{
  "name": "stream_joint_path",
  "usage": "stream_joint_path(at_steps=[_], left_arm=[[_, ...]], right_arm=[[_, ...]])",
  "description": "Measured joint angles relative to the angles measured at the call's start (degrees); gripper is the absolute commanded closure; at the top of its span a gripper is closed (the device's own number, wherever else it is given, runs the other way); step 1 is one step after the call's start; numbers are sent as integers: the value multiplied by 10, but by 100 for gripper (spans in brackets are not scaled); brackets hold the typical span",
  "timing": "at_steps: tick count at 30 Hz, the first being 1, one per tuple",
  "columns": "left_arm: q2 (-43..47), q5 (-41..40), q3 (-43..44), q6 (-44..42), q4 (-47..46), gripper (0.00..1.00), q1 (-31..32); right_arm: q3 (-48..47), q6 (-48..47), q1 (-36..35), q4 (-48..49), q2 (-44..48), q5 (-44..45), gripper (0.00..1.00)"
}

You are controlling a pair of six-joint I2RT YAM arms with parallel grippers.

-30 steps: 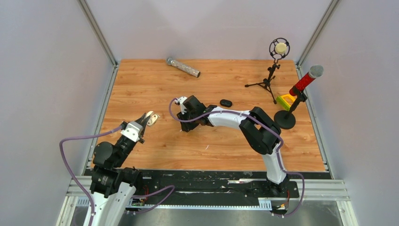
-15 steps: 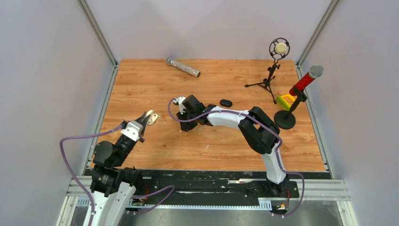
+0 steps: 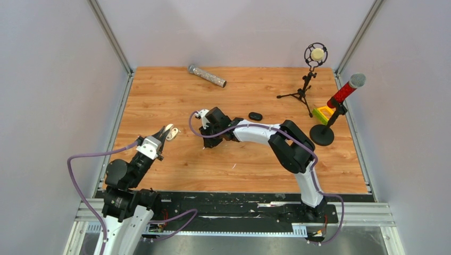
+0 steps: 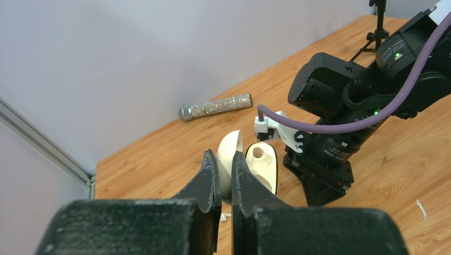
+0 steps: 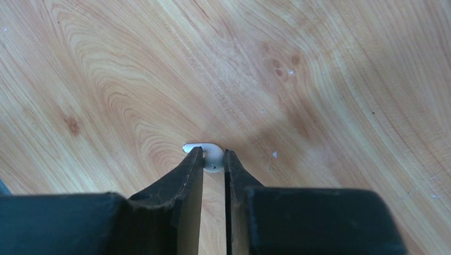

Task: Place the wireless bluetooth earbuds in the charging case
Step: Pick up the earbud from the center of the board, then place the earbud in the charging case.

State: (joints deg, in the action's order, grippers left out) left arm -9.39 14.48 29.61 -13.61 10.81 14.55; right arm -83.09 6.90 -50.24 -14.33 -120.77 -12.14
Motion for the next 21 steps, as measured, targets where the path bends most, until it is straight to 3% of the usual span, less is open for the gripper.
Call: stream_joint_path(at_steps=[7, 12, 21], left_arm=[[0, 1, 0, 0, 0, 100, 0], [-1, 8, 0, 2, 1, 100, 0], [-5, 97, 4, -15, 31, 100, 0]], right_arm=[[-1, -7, 0, -1, 0, 0, 100], [5, -33, 0, -14, 33, 2, 100], [105, -196, -28, 64, 318, 17, 100]])
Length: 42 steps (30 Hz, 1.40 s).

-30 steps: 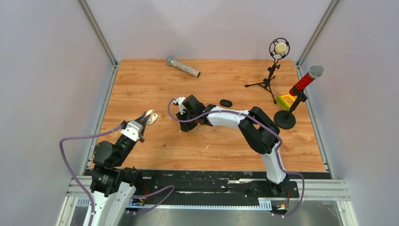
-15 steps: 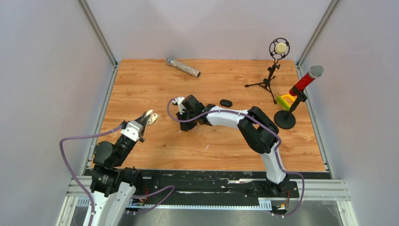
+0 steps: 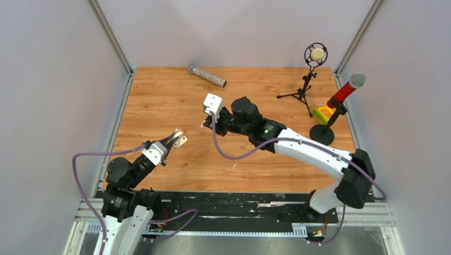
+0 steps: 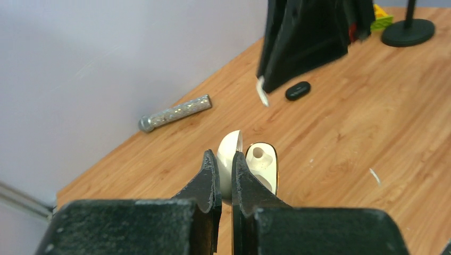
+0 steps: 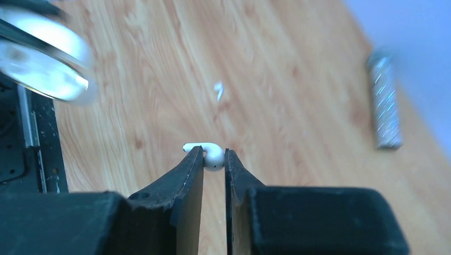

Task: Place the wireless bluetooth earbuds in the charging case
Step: Place the earbud in the charging case.

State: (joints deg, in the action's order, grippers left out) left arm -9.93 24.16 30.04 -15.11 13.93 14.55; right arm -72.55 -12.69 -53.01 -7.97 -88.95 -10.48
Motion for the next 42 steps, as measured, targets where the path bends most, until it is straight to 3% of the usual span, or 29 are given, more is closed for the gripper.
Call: stream_joint_path(at_steps=[7, 18, 27, 42], left_arm=[[-11, 69, 14, -6, 19, 100, 0], [-41, 88, 24, 50, 18, 100, 0], [-41, 86, 24, 98, 17, 100, 0], [-42, 79, 35, 101, 17, 100, 0]], right_arm=[[39, -148, -89, 82, 111, 18, 100], [47, -326, -191, 118, 83, 9, 100], [43, -385, -209, 117, 46, 32, 100], [42, -406, -211, 150, 49, 51, 100]])
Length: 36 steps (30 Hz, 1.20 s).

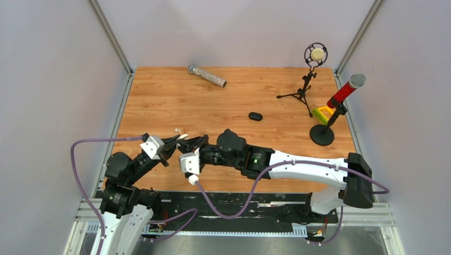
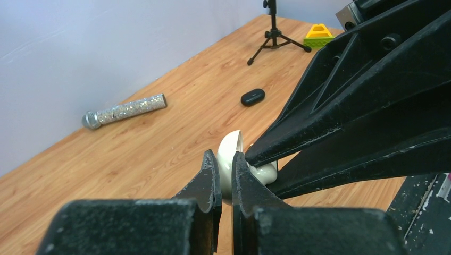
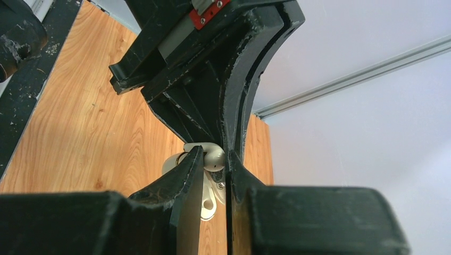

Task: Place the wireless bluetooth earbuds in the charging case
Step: Place the earbud in the charging case.

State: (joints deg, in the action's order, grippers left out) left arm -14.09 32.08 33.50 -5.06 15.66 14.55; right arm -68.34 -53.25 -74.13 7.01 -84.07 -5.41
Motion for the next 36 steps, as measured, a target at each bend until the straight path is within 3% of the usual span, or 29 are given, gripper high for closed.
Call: stream_joint_path(at_steps=[36], left_arm=[[-7, -10, 8, 42, -5, 100, -3]], right_arm=[[13, -44, 1, 7, -1, 41, 100]])
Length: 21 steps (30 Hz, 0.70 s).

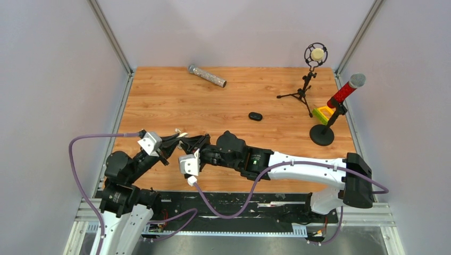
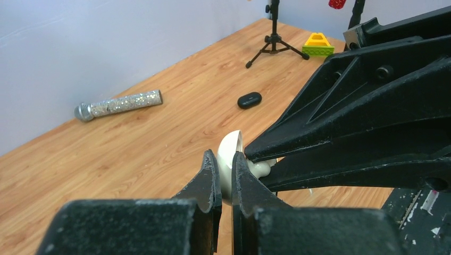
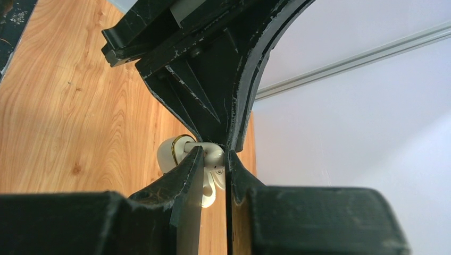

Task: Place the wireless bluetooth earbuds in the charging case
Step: Place the earbud in the charging case.

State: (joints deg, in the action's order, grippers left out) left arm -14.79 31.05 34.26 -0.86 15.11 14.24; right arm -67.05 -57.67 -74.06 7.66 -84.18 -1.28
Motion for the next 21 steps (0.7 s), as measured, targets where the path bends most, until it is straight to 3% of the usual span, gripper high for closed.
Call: stream_joint_path(at_steps=[11, 16, 21], left_arm=[[-16, -12, 0, 53, -11, 100, 0], [-28, -16, 0, 76, -19, 100, 0], [-30, -14, 0, 81, -21, 100, 0]], right_arm=[[7, -14, 0, 10, 0, 8, 100], [7, -14, 2, 9, 0, 14, 74], [7, -8, 3, 5, 0, 12, 59]])
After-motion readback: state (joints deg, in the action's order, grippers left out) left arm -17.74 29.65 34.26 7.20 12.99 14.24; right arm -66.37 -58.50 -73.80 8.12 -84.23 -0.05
